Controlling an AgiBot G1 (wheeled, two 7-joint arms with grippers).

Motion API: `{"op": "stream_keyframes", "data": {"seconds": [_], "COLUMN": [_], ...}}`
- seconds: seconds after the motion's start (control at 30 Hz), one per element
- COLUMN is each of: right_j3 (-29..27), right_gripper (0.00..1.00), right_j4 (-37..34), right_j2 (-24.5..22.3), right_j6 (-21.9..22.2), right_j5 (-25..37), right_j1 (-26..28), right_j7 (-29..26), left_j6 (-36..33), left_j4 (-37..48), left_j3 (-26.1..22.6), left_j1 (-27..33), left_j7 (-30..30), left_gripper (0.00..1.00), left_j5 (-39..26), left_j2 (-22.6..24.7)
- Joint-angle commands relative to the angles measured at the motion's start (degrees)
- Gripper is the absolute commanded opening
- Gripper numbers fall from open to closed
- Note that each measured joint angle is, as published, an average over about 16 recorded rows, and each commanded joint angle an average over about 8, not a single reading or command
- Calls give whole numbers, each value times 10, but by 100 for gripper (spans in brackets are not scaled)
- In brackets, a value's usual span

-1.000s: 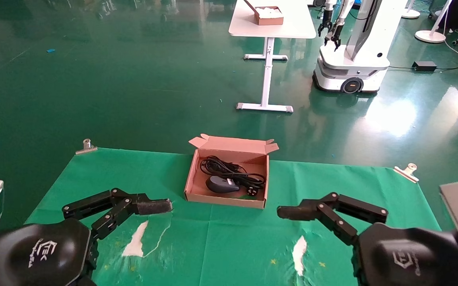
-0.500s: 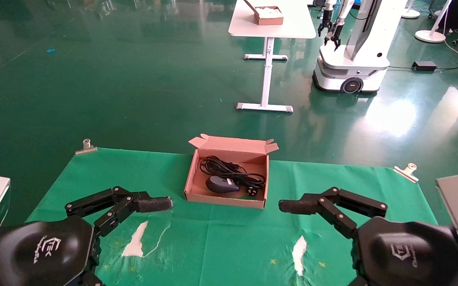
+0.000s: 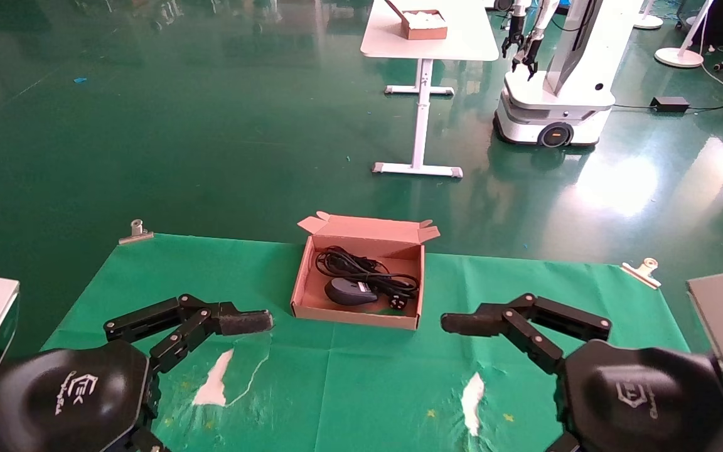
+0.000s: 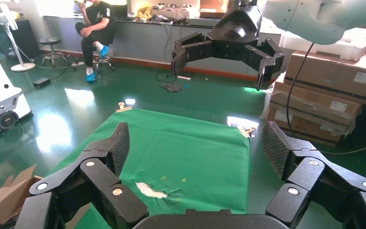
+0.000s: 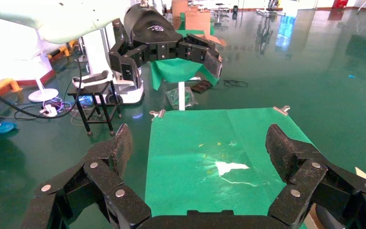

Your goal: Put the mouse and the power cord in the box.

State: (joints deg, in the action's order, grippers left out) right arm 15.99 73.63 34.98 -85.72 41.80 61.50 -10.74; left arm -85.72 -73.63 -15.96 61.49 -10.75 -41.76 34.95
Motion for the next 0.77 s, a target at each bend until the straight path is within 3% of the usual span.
{"op": "stream_keyframes", "data": {"seconds": [0.03, 0.77], "right_j3": [0, 0], "right_gripper": [100, 100], "right_j4": [0, -1], "right_j2": [0, 1], "right_j6": [0, 1], "right_j5": [0, 1], "right_j1": [0, 1], "right_j7": [0, 1], "left_j6": [0, 0], "left_j4": [0, 1], "left_j3": [0, -1], "left_j1": [0, 1], "left_j7": [0, 0], "left_gripper": [100, 100], "left_j5": [0, -1], "left_j2": [0, 1]}}
